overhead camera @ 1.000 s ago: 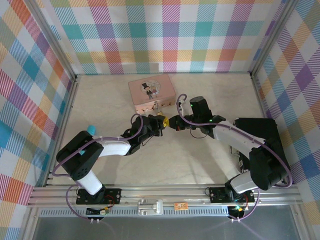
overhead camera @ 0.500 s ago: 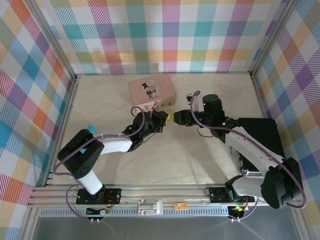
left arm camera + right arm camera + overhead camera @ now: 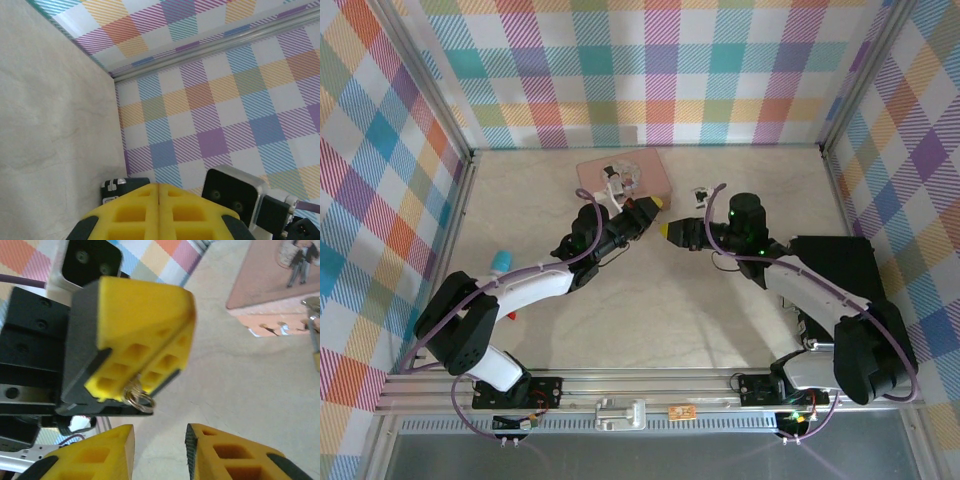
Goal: Unlock the padlock with the key
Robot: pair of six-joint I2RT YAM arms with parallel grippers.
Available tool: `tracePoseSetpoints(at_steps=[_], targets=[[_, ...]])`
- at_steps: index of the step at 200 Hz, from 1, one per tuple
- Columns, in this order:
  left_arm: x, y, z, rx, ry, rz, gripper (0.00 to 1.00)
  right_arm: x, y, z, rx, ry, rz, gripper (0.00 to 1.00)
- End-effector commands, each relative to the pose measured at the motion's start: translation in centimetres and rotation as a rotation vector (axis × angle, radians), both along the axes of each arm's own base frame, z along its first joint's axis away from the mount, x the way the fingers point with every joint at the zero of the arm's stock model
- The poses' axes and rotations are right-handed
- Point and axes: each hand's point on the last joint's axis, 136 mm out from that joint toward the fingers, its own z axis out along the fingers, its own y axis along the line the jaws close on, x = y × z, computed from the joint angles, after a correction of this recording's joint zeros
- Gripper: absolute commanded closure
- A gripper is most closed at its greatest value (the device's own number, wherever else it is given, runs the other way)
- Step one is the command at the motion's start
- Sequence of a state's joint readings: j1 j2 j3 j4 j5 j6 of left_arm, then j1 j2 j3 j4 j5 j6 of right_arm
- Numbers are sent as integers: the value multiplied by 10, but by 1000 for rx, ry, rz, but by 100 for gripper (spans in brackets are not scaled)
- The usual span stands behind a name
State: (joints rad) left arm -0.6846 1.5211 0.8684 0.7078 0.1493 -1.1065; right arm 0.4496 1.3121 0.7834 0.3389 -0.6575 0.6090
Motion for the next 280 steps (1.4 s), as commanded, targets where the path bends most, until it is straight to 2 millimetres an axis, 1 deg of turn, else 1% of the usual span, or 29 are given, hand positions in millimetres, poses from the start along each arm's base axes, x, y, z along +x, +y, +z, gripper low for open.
tracePoseSetpoints(at_steps=[1,18,55,76,99,117,136,150,161,174,177,186,191,203,209,219,224,233,247,265,280], targets=[[-2,-2,12,-22,-46,-22,100,-5,6,27,98,-81,68,69],[-2,-1,10,-26,-44,-17,100,-7,6,30,107,-95,74,70],[-6,-4,14,-51,-54,-37,100,-4,6,26,111,-83,64,70],[-10,-7,13,-69,-50,-49,100,0,8,24,115,-76,63,73],[-13,-11,15,-106,-49,-74,100,3,10,23,117,-66,66,76],[-19,-16,15,-111,-52,-99,100,5,11,25,123,-71,66,81],[-25,-12,8,-111,-53,-107,100,7,11,25,118,-68,62,85],[-29,-10,3,-98,-47,-113,100,7,12,23,118,-66,67,94],[-31,-10,4,-87,-54,-119,100,7,12,20,115,-64,67,100],[-31,-10,7,-83,-59,-119,100,6,12,15,99,-61,71,100],[-31,-9,7,-84,-60,-118,95,6,11,13,93,-59,72,100],[-30,-8,10,-87,-58,-114,75,6,10,7,65,-58,64,100],[-29,-6,13,-87,-60,-111,66,6,9,3,43,-56,59,100],[-23,4,15,-60,-67,-95,56,5,6,-6,-13,-62,50,100],[-18,16,13,-33,-62,-64,51,4,4,-11,-41,-59,50,100],[-10,38,7,12,-36,-1,38,3,2,-17,-82,-50,45,100],[-7,49,3,34,-19,29,33,3,1,-19,-97,-55,43,100],[-5,64,0,75,-5,62,31,1,-1,-21,-115,-67,43,100],[-6,78,-3,139,10,91,30,0,-4,-24,-157,-95,35,100],[-10,86,-2,200,22,111,31,3,-10,-30,-239,-152,19,100],[-13,88,-5,220,44,109,32,4,-15,-26,-302,-235,20,100]])
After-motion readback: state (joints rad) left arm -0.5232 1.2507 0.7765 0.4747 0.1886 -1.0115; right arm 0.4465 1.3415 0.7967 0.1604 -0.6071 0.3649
